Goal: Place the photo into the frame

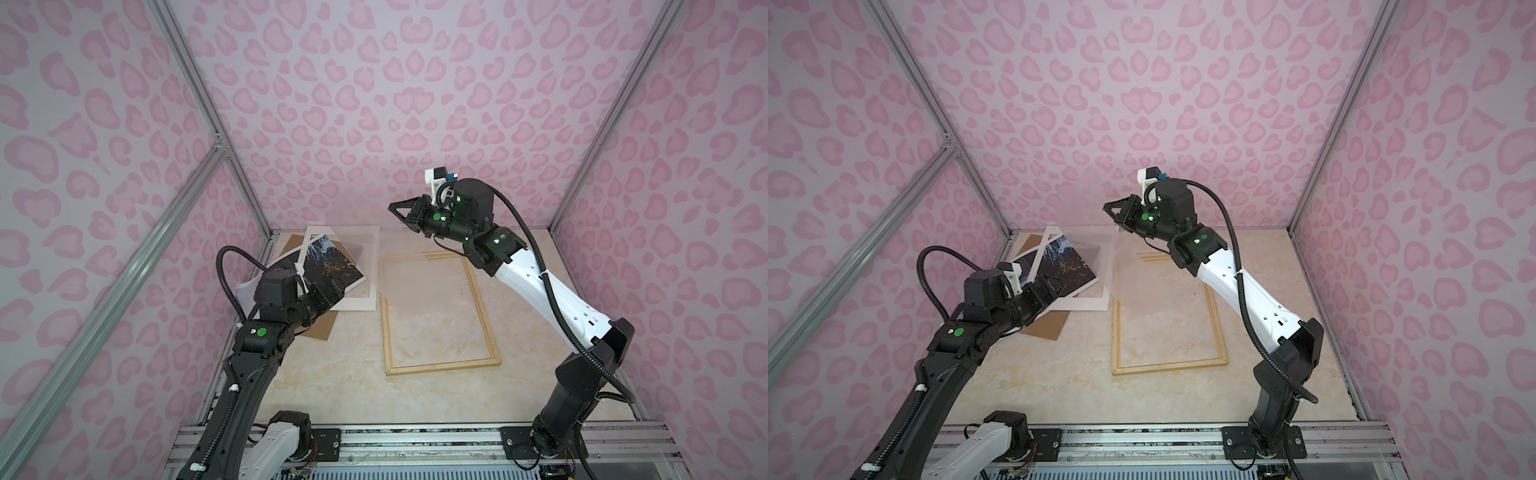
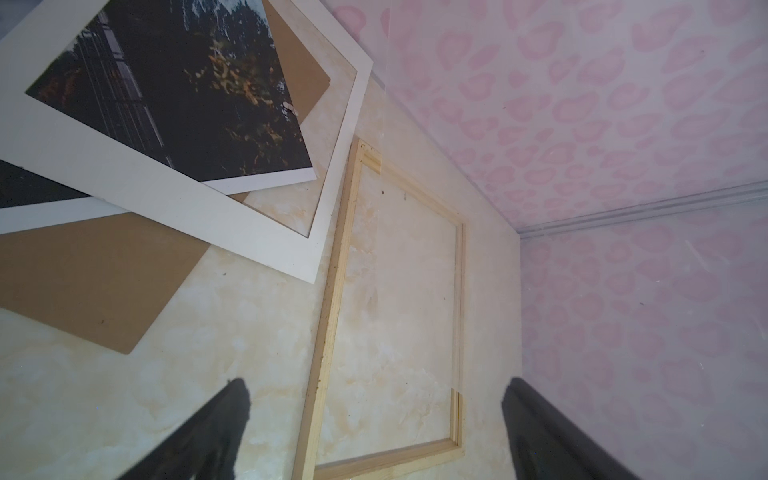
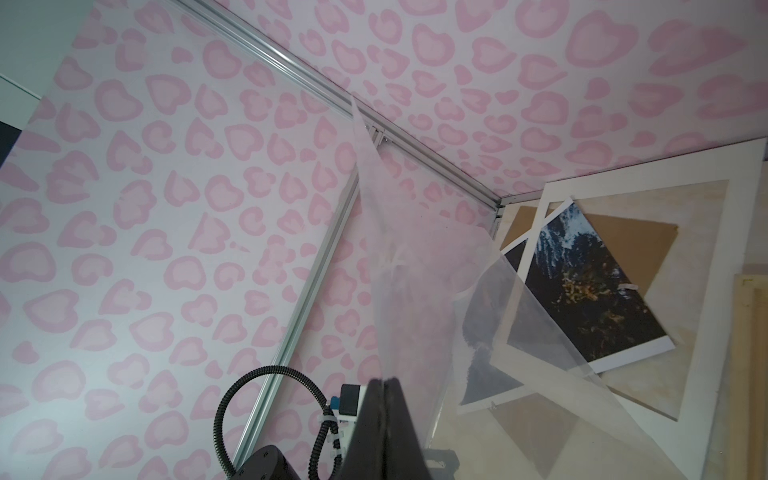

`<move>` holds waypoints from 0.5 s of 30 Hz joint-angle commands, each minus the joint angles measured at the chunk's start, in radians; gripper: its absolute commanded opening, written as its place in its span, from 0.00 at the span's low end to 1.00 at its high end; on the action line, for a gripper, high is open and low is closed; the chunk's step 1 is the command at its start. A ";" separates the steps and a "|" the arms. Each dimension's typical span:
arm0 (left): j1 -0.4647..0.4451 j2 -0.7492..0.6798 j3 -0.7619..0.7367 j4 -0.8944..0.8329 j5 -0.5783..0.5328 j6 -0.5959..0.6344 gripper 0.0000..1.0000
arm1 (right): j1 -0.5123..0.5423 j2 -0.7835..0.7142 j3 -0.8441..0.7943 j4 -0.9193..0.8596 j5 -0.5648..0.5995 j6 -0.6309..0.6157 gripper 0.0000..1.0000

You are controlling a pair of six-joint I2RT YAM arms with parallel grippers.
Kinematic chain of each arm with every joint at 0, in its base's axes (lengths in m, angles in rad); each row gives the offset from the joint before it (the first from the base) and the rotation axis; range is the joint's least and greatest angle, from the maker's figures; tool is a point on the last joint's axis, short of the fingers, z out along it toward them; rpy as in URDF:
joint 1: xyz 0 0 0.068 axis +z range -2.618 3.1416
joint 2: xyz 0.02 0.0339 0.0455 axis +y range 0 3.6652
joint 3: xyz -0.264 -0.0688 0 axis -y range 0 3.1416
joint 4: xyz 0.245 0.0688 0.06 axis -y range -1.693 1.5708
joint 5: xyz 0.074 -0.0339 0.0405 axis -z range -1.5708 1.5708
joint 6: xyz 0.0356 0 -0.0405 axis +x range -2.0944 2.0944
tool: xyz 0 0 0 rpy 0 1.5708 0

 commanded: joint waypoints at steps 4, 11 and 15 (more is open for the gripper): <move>0.008 -0.090 0.063 -0.041 -0.063 0.043 0.98 | 0.063 0.033 0.074 0.038 0.030 0.035 0.00; 0.008 -0.180 0.110 -0.074 -0.124 0.068 0.98 | 0.022 0.025 -0.069 0.143 0.043 0.117 0.00; 0.008 -0.170 0.100 -0.087 -0.107 0.072 0.98 | -0.068 0.009 -0.238 0.221 -0.013 0.102 0.00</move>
